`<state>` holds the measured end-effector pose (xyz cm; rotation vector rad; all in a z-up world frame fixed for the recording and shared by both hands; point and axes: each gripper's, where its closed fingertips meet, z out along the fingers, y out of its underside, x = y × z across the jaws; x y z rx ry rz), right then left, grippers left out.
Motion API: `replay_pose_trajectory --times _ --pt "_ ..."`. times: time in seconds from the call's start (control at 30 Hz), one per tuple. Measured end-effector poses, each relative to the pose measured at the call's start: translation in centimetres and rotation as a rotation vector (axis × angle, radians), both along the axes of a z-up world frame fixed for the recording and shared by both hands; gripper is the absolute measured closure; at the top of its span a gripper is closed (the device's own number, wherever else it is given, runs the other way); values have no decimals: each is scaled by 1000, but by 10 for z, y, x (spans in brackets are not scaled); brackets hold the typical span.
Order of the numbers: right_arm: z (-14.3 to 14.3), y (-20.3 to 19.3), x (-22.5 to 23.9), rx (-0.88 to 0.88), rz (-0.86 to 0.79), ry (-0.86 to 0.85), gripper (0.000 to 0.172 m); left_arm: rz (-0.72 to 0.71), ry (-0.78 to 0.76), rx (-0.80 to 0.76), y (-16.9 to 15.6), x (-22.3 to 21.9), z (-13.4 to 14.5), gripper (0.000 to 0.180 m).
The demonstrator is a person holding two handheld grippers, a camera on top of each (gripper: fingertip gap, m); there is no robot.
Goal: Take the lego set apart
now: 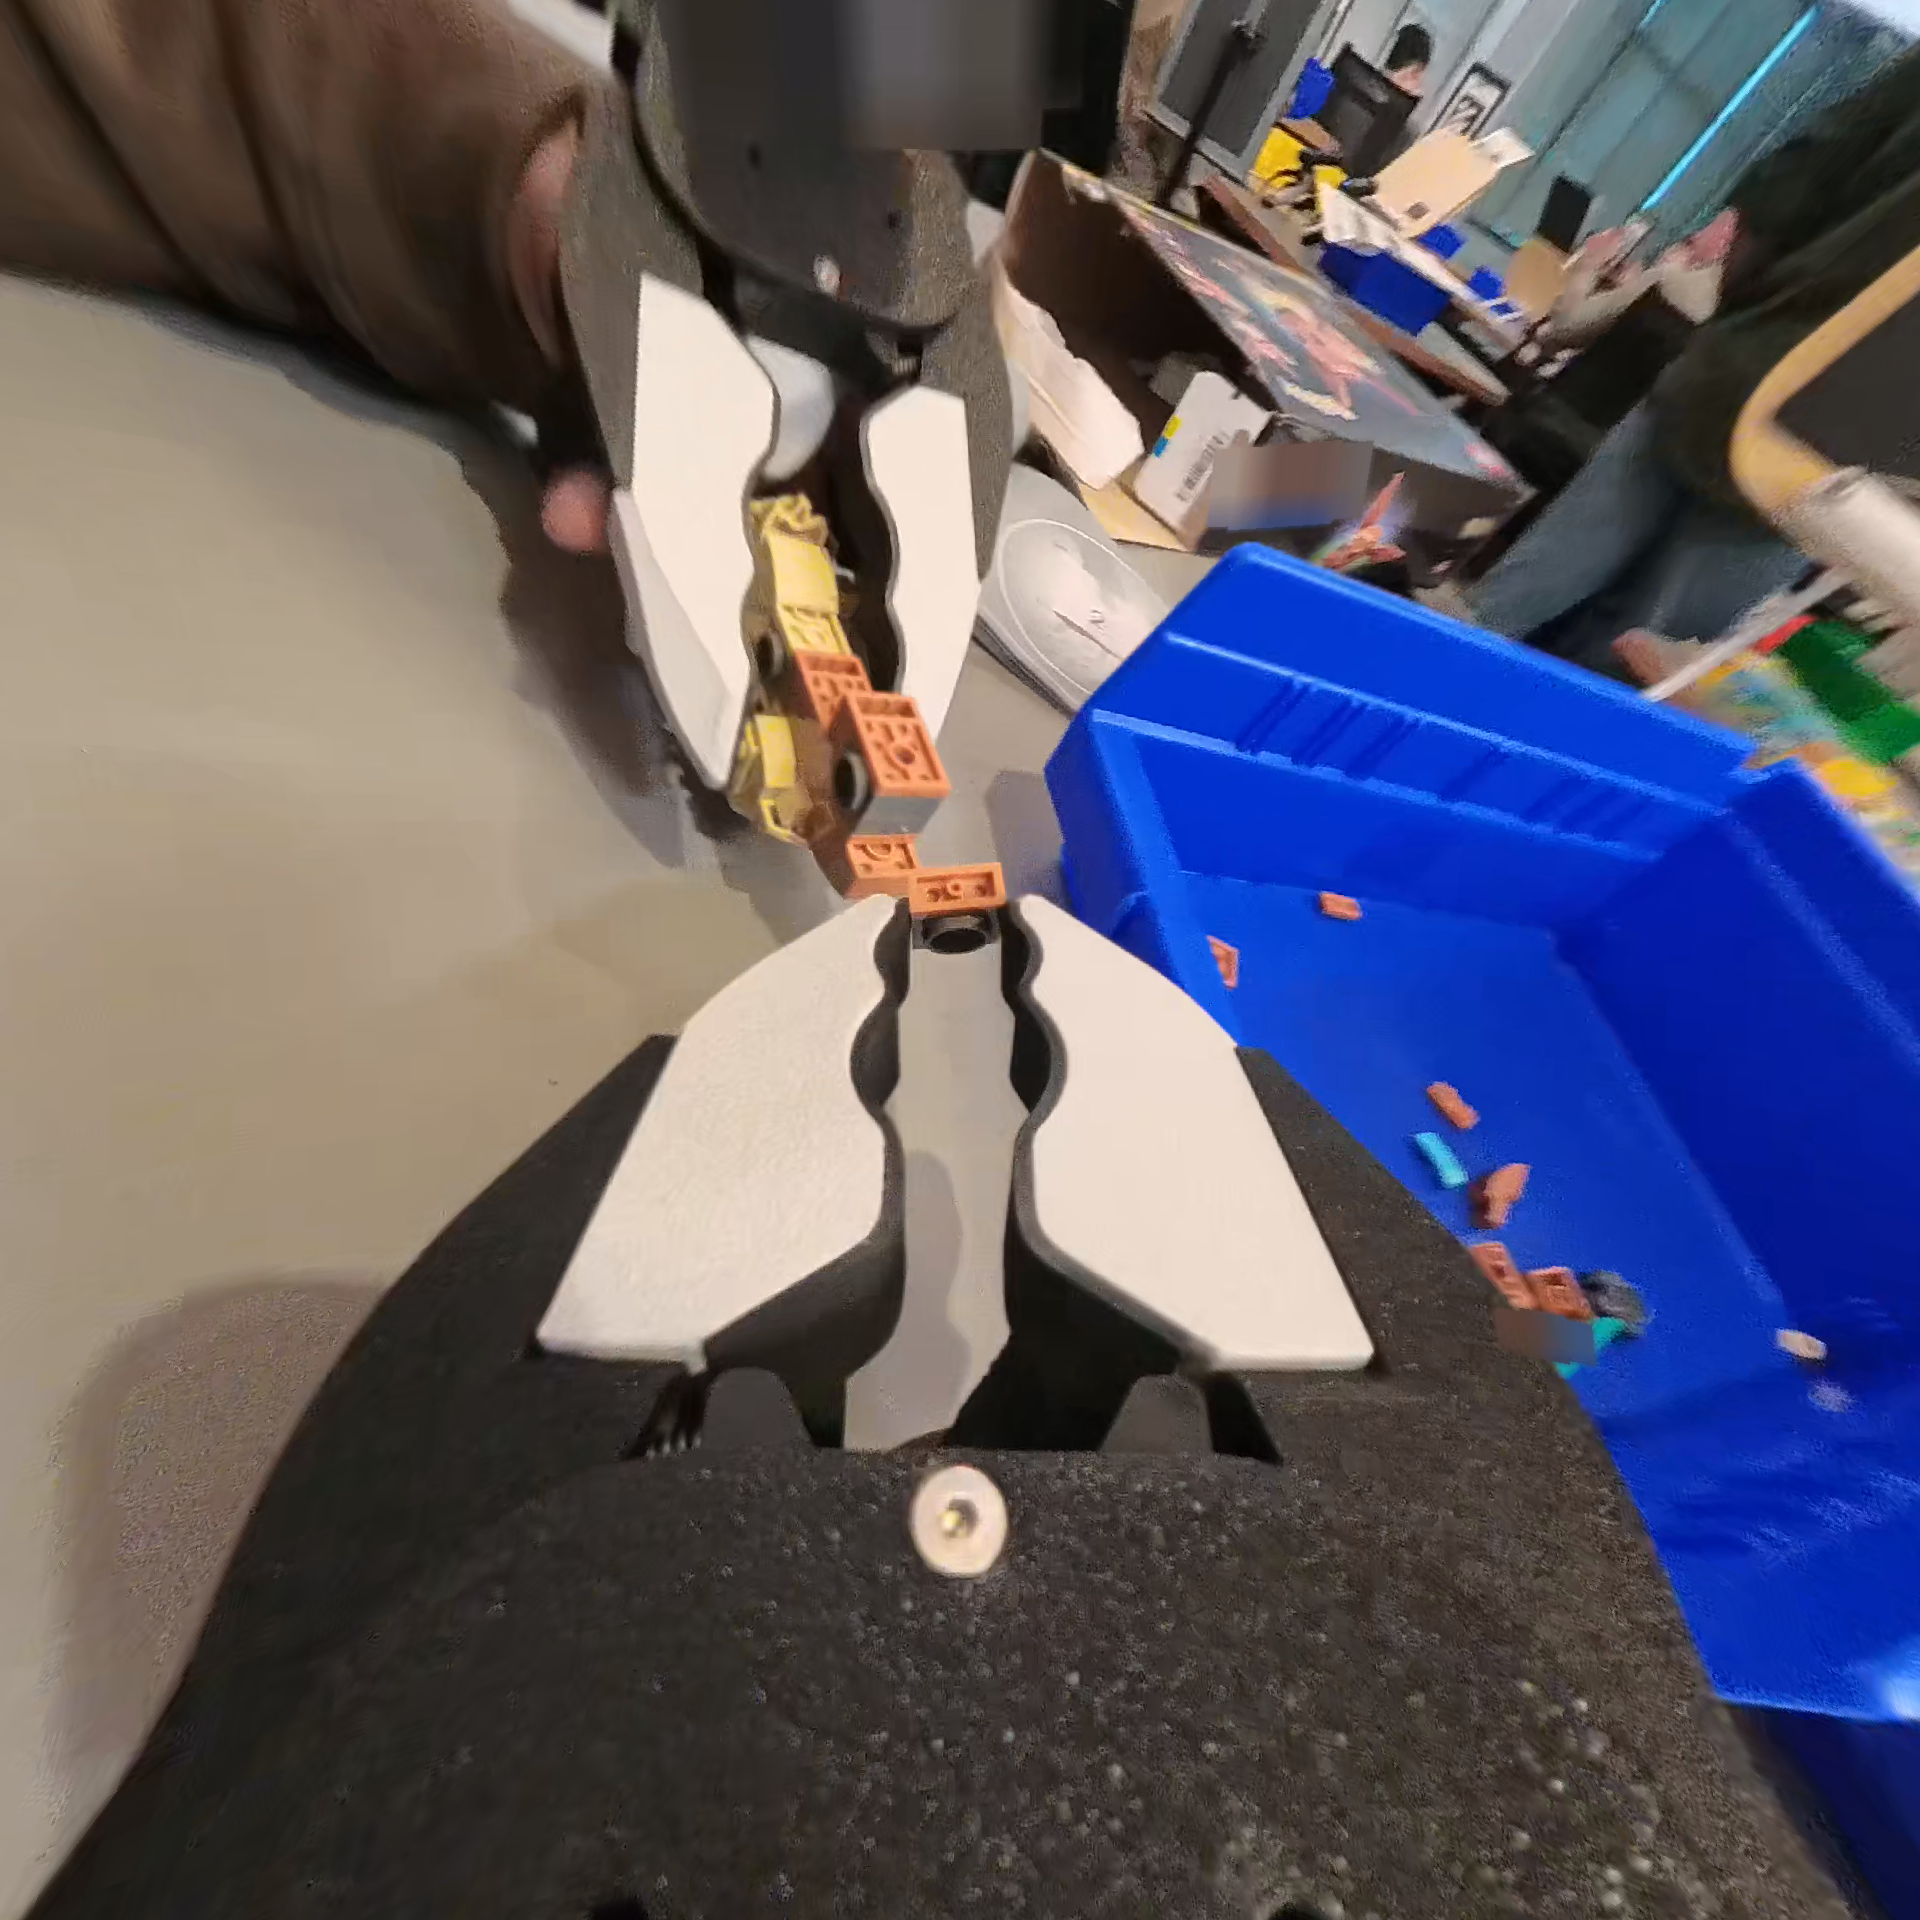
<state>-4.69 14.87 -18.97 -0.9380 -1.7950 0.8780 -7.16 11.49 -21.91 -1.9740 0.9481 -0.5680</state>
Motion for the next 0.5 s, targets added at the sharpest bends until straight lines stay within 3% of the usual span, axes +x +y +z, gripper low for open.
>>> replay_pose_trajectory --times 0.17,0.27,0.4,0.5 --pt "4 5 -5 256 -78 108 155 29 -71 -1 1 -2 16 138" --pt "15 1 -7 310 -89 201 156 65 -143 61 5 -2 38 138" --pt "39 -25 -3 158 22 366 155 43 -314 96 2 9 69 141" --pt "62 -38 2 -6 99 474 155 -12 -419 55 -5 17 78 143"
